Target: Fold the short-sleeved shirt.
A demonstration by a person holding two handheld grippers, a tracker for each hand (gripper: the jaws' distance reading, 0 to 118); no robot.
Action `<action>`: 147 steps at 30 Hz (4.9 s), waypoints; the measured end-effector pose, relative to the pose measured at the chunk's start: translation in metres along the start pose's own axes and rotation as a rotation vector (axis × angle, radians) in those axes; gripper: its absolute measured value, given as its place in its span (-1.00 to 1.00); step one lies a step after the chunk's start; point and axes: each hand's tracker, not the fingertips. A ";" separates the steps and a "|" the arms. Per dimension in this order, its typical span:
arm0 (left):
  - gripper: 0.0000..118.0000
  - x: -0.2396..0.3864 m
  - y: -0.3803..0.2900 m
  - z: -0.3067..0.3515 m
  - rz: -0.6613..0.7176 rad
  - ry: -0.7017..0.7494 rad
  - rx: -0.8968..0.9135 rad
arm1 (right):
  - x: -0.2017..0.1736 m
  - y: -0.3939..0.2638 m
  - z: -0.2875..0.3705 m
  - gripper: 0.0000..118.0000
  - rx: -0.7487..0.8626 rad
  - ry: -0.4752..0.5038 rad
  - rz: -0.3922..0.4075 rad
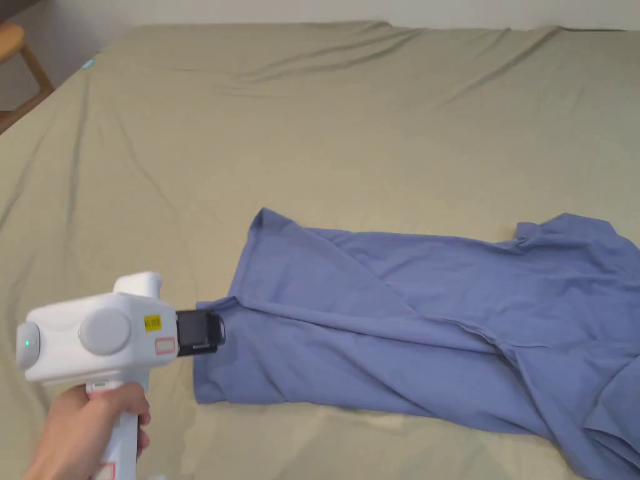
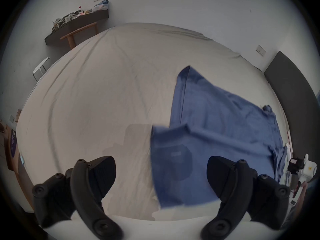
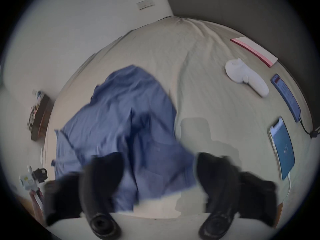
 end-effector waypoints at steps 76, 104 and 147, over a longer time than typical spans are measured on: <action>-1.00 -0.044 -0.125 0.083 -0.023 -0.033 -0.167 | 0.070 -0.128 0.073 -0.91 -0.204 0.040 0.034; 1.00 0.057 0.080 -0.053 0.021 -0.028 -0.098 | -0.036 0.013 0.028 -1.00 -0.012 0.039 0.123; -1.00 0.041 0.104 -0.104 -0.009 0.052 -0.164 | -0.046 0.106 -0.116 -1.00 -0.205 -0.052 0.390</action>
